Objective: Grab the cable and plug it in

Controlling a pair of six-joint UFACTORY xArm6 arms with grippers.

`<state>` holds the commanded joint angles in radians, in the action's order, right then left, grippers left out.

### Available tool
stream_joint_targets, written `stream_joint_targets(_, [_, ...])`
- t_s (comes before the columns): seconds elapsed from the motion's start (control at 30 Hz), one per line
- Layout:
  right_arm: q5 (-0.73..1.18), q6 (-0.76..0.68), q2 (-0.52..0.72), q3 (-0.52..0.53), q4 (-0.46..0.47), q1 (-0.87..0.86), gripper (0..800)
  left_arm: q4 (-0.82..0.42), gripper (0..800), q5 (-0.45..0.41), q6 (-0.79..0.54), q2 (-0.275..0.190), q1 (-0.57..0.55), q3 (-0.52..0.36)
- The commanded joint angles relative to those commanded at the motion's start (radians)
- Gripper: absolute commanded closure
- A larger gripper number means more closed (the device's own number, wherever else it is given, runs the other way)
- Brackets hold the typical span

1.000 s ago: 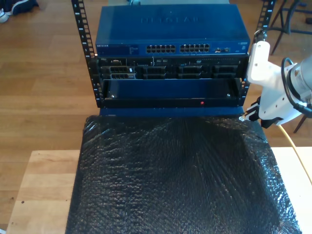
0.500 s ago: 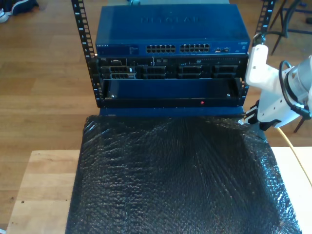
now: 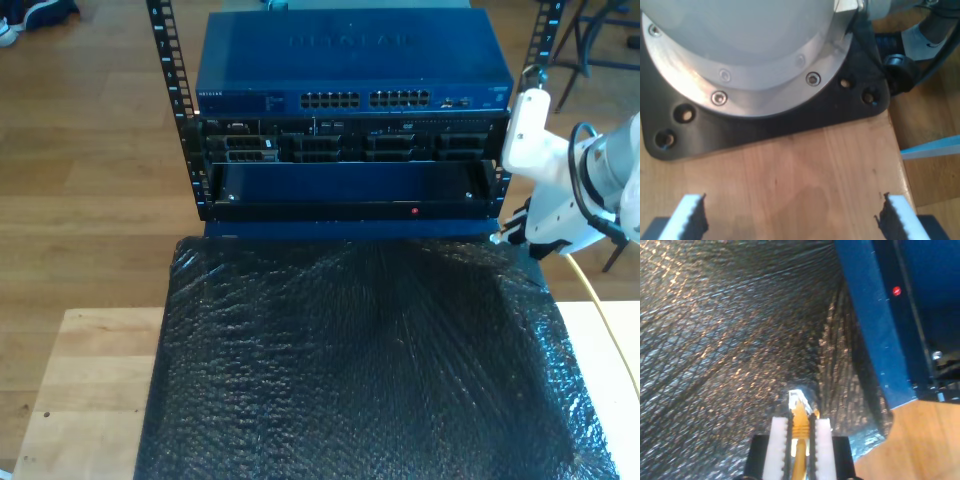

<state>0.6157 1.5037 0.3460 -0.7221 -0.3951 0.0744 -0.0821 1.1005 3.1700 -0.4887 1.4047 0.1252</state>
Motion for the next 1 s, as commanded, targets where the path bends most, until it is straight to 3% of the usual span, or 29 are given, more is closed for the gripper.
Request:
stream_joint_targets(0.3, [-0.138, 0.005, 0.000, -0.002, 0.017, 0.127, 800, 0.000, 0, 0.000, 0.000, 0.000, 0.000, -0.002])
stream_joint_targets(0.53, [-0.270, -0.002, -0.032, 0.034, 0.123, 0.201, 800, 0.000, 0, 0.000, 0.000, 0.000, 0.000, 0.000])
stream_joint_targets(1.0, [-0.508, 0.005, -0.112, 0.147, 0.127, 0.213, 800, 0.000, 0, 0.000, 0.000, 0.000, 0.000, 0.000])
